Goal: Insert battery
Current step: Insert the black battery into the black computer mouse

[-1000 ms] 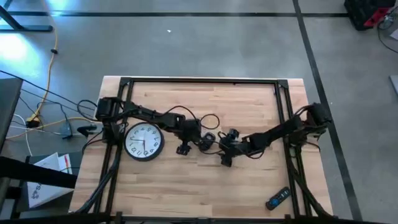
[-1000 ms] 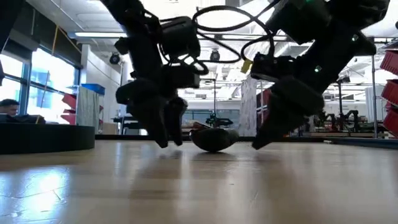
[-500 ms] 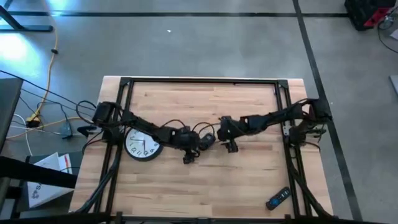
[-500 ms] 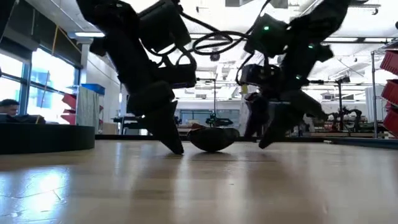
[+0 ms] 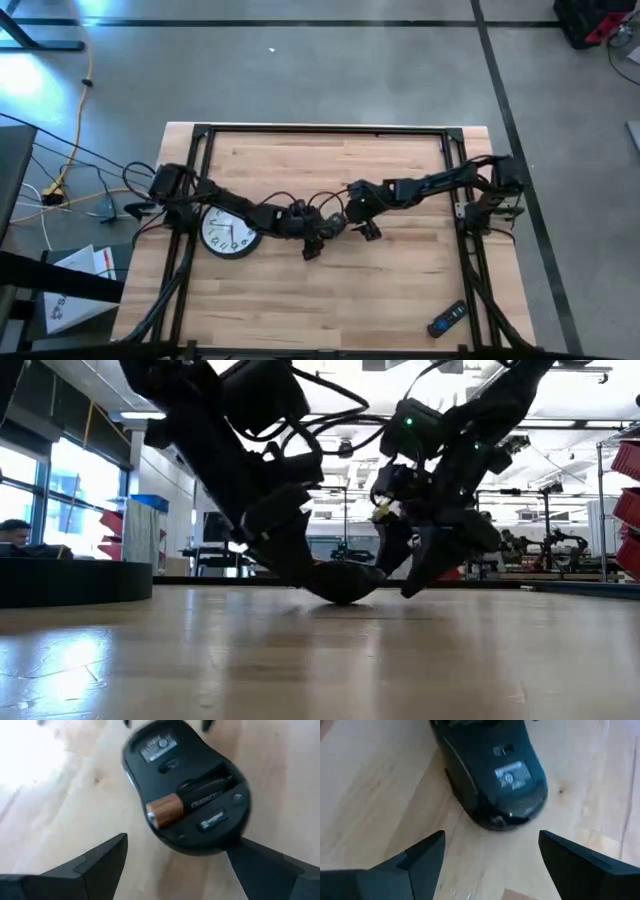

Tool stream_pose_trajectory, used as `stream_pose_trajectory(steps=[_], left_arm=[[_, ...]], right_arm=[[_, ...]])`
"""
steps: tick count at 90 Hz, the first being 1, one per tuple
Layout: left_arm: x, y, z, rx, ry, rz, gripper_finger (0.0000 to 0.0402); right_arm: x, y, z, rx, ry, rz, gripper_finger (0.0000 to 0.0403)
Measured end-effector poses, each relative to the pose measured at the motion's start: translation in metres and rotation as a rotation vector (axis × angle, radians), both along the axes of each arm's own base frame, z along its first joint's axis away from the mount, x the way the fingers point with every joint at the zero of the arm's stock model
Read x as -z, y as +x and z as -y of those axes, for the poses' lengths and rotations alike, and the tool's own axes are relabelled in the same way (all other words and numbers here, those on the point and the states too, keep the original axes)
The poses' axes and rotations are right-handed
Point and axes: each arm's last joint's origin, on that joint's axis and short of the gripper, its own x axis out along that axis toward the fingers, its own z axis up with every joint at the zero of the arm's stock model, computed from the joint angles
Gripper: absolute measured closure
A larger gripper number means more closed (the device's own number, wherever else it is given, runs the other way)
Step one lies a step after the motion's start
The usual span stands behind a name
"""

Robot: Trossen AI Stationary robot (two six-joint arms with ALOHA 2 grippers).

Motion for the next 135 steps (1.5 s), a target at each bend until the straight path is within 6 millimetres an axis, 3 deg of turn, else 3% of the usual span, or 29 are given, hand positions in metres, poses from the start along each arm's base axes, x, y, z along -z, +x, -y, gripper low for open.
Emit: stream_pose_trajectory(steps=[23, 69, 97, 135], left_arm=[[0.0, 0.001, -0.013, -0.001, -0.006, -0.008, 0.0085], [-0.001, 0.001, -0.013, 0.043, 0.049, -0.024, 0.0085], [-0.001, 0.001, -0.014, 0.079, 0.117, -0.043, 0.0085], [-0.001, 0.001, -0.014, 0.096, 0.136, -0.054, 0.0085]], right_arm=[[-0.001, 0.002, 0.001, 0.003, -0.007, 0.022, 0.0111], [-0.005, 0.006, -0.001, 0.04, 0.138, 0.071, 0.0112], [-0.005, 0.006, -0.004, 0.054, 0.118, 0.069, 0.0112], [-0.004, 0.005, -0.004, 0.172, 0.226, 0.034, 0.011]])
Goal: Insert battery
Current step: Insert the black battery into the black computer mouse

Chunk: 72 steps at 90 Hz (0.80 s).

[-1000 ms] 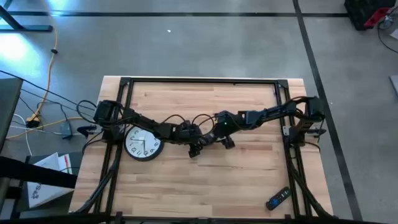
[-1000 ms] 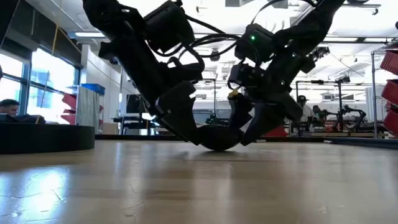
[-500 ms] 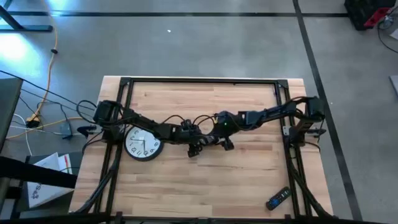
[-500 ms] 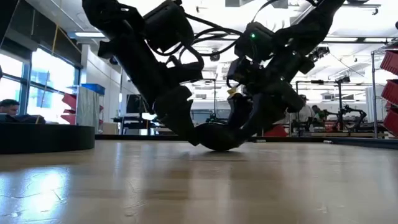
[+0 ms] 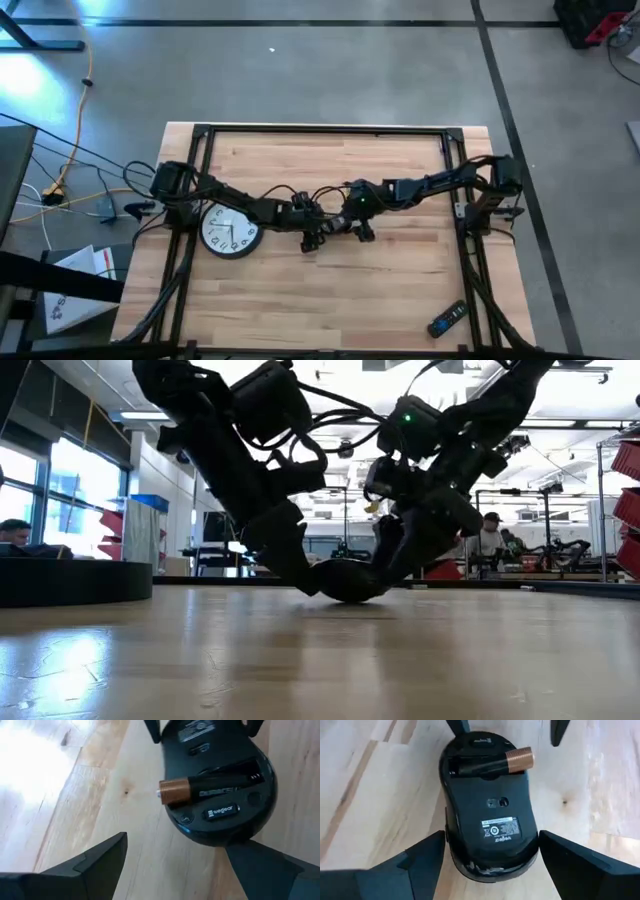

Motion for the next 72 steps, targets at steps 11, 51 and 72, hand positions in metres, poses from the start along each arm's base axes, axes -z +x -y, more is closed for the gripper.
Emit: stream_pose_trajectory(steps=[11, 51, 72], left_arm=[[0.0, -0.001, 0.0, 0.0, 0.001, -0.007, 0.0085], [0.001, -0.001, 0.001, -0.001, 0.004, -0.017, 0.0085], [0.001, -0.002, 0.006, 0.012, 0.009, -0.016, 0.0085]], right_arm=[[-0.001, 0.0, 0.0, 0.01, 0.015, -0.03, 0.01], [0.002, 0.018, 0.001, -0.005, 0.053, -0.024, 0.0027], [0.008, 0.022, 0.001, -0.012, 0.064, -0.011, 0.0044]])
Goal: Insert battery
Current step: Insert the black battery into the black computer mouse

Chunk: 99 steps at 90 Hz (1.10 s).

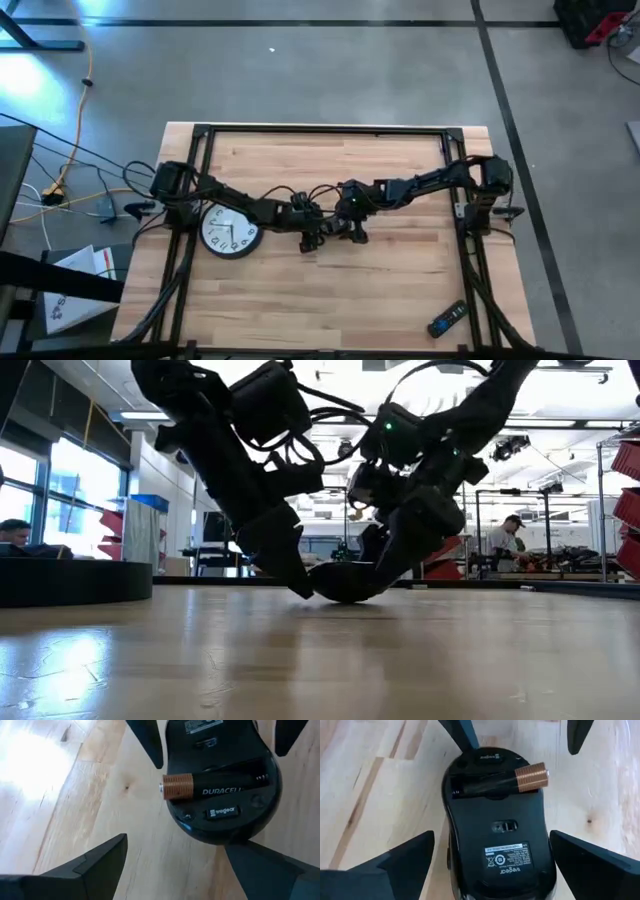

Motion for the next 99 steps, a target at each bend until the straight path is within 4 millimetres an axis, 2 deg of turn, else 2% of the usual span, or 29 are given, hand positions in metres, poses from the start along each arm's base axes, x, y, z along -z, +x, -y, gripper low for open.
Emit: stream_pose_trajectory(steps=[26, 36, 53, 99], left_arm=[[0.0, 0.0, 0.001, 0.003, 0.016, 0.003, 0.0085], [0.0, 0.0, 0.001, 0.0, 0.02, 0.003, 0.0085], [0.0, 0.0, 0.002, 0.001, 0.021, 0.003, 0.0085], [0.0, 0.0, 0.002, -0.001, 0.026, 0.001, 0.0085]], right_arm=[[-0.001, 0.001, 0.0, -0.016, -0.003, 0.021, 0.0083], [0.004, 0.003, 0.0, -0.016, -0.003, 0.016, 0.0092], [0.016, 0.005, 0.0, -0.007, -0.017, -0.006, 0.0094], [0.017, 0.006, -0.002, -0.012, -0.022, 0.0, 0.0097]])
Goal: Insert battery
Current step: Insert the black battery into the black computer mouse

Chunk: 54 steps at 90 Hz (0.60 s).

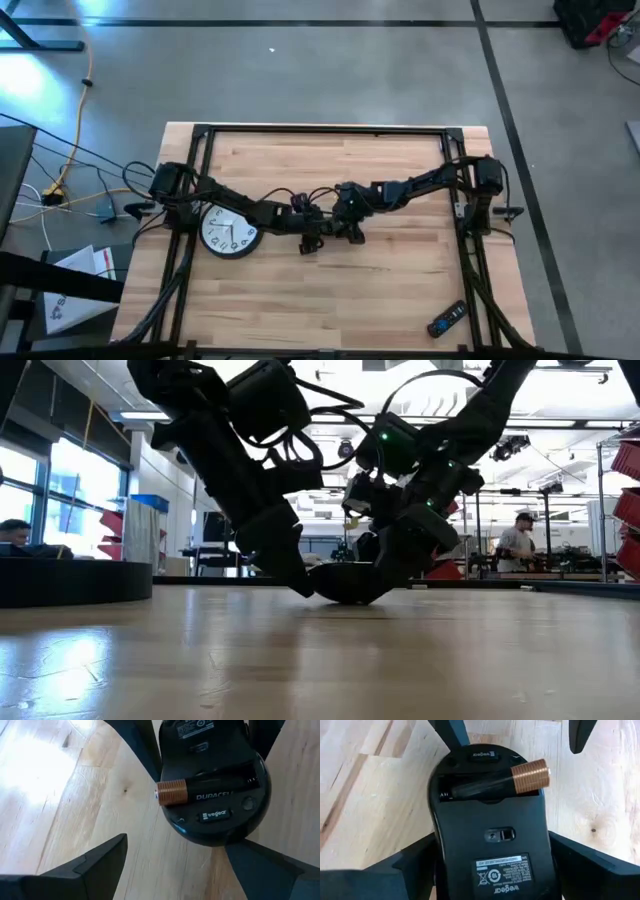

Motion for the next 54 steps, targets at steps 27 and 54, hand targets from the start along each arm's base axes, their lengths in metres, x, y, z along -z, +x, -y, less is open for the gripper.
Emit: stream_pose_trajectory(steps=[27, 54], left_arm=[[0.0, 0.0, 0.0, -0.001, 0.001, 0.0, 0.0085], [-0.0026, -0.0013, 0.0, 0.001, 0.0, -0.004, 0.0085]], right_arm=[[0.0003, 0.0001, 0.0, 0.023, -0.029, -0.004, 0.0156], [0.0005, 0.0007, -0.0053, 0.009, -0.095, -0.001, 0.0151]])
